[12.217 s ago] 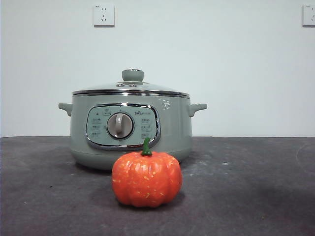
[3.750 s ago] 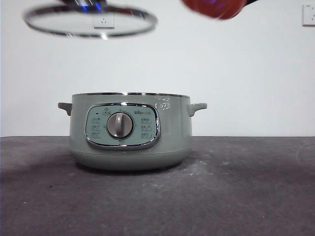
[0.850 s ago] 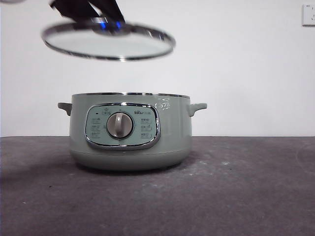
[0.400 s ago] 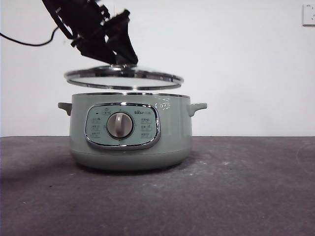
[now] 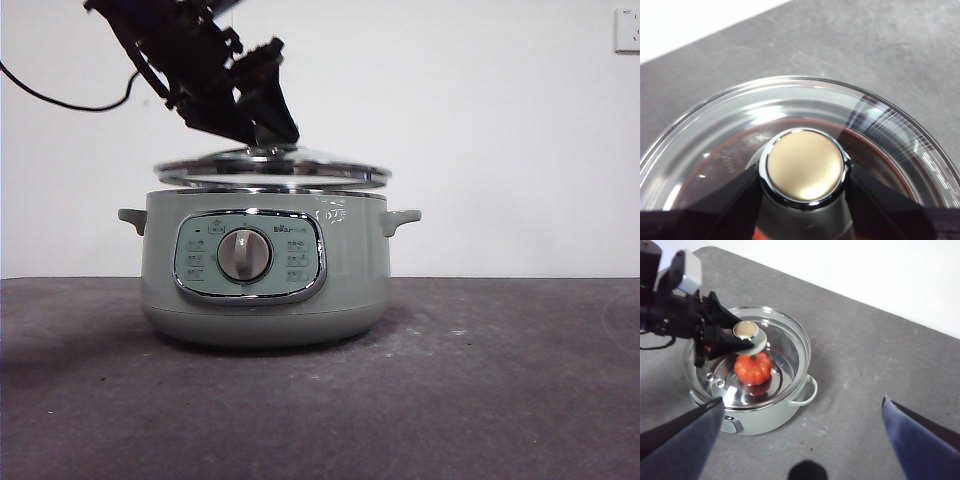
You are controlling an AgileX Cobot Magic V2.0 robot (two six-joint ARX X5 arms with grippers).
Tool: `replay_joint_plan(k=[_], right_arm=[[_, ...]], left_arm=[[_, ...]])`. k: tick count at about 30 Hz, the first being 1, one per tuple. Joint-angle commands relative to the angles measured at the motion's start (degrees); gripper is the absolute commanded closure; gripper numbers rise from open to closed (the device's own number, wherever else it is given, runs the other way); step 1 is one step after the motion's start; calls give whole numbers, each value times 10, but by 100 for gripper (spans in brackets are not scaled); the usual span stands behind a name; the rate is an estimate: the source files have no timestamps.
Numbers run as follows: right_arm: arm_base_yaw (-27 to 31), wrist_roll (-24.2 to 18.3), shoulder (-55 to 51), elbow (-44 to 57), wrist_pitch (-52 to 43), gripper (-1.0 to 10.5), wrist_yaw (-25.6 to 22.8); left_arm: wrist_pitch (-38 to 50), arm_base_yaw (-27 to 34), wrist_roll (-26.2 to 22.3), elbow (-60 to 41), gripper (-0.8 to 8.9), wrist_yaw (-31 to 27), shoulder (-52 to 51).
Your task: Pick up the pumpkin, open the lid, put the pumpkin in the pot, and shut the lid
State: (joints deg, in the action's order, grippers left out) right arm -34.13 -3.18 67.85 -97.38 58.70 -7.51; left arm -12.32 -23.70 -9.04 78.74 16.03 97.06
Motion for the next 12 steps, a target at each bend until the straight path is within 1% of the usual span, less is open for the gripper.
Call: replay_joint_plan(k=[1, 4, 12], right_arm=[[-1, 7, 0, 0, -3, 350, 0], [-1, 7, 0, 0, -1, 350, 0], [-1, 7, 0, 0, -1, 350, 0]], left_arm=[[20, -2, -7, 5, 822, -6, 10], [17, -3, -7, 5, 822, -21, 12], [3, -3, -7, 5, 822, -23, 12]])
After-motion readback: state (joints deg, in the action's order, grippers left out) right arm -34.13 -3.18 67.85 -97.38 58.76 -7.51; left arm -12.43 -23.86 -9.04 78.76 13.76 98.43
